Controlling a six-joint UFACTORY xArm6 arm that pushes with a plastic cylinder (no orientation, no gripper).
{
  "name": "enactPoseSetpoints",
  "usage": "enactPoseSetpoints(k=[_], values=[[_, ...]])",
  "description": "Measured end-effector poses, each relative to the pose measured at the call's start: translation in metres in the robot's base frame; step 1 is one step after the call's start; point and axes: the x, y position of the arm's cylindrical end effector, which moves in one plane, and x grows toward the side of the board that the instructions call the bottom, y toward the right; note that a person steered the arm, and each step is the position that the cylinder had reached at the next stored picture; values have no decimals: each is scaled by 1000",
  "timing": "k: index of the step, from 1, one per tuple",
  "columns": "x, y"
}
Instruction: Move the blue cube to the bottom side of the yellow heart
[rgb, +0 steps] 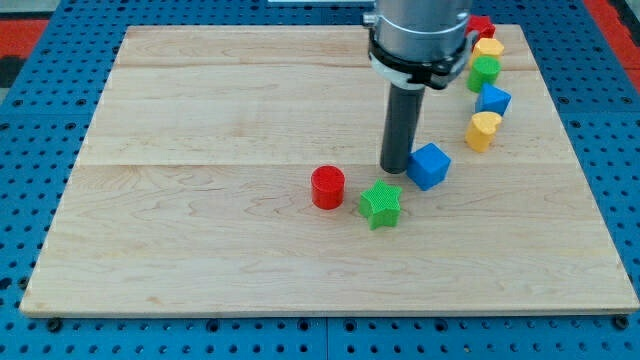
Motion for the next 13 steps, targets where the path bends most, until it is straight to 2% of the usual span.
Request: enactPoseSetpoints(k=[2,4,9,13], values=[[6,25],[36,25],[11,34],[8,67]])
